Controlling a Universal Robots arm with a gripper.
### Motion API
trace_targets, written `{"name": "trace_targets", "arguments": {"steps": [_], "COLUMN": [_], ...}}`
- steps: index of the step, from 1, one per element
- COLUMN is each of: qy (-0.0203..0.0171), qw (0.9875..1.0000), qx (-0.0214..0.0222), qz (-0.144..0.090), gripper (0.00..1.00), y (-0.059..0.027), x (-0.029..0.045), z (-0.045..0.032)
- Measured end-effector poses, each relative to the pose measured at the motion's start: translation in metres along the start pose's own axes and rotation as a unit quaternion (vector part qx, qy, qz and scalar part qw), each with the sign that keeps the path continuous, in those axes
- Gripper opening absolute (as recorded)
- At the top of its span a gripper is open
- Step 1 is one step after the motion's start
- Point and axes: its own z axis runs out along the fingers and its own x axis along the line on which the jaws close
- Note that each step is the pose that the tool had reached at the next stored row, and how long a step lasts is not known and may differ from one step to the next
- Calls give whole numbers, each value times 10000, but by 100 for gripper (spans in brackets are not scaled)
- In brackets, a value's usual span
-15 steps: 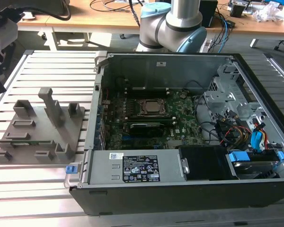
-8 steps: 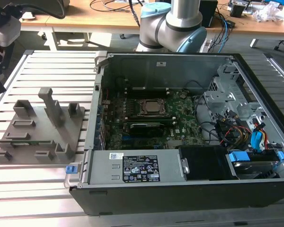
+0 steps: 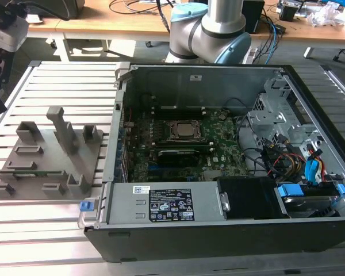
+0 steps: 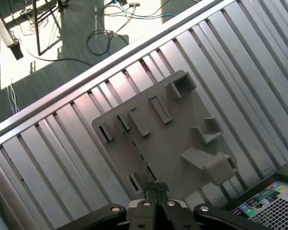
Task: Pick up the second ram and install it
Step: 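Pick up the second ram and move it above second insertion slot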
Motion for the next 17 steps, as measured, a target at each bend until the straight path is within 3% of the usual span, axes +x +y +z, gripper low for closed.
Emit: {"name": "trace_targets", "arguments": {"steps": [3, 6, 10, 11, 13, 16, 17], "qy": [12, 32, 45, 52, 58, 74, 80], "qw": [9997, 9974, 9949, 9934, 9915, 9863, 9838], "qx": [-6, -17, -23, -27, -30, -39, -42], "qz": [-264, -719, -1003, -1147, -1302, -1649, -1791], "gripper": [11, 11, 11, 11, 11, 11, 11], "y": [0, 0, 0, 0, 0, 0, 0], "x": [0, 0, 0, 0, 0, 0, 0], "z": [0, 0, 0, 0, 0, 0, 0]}}
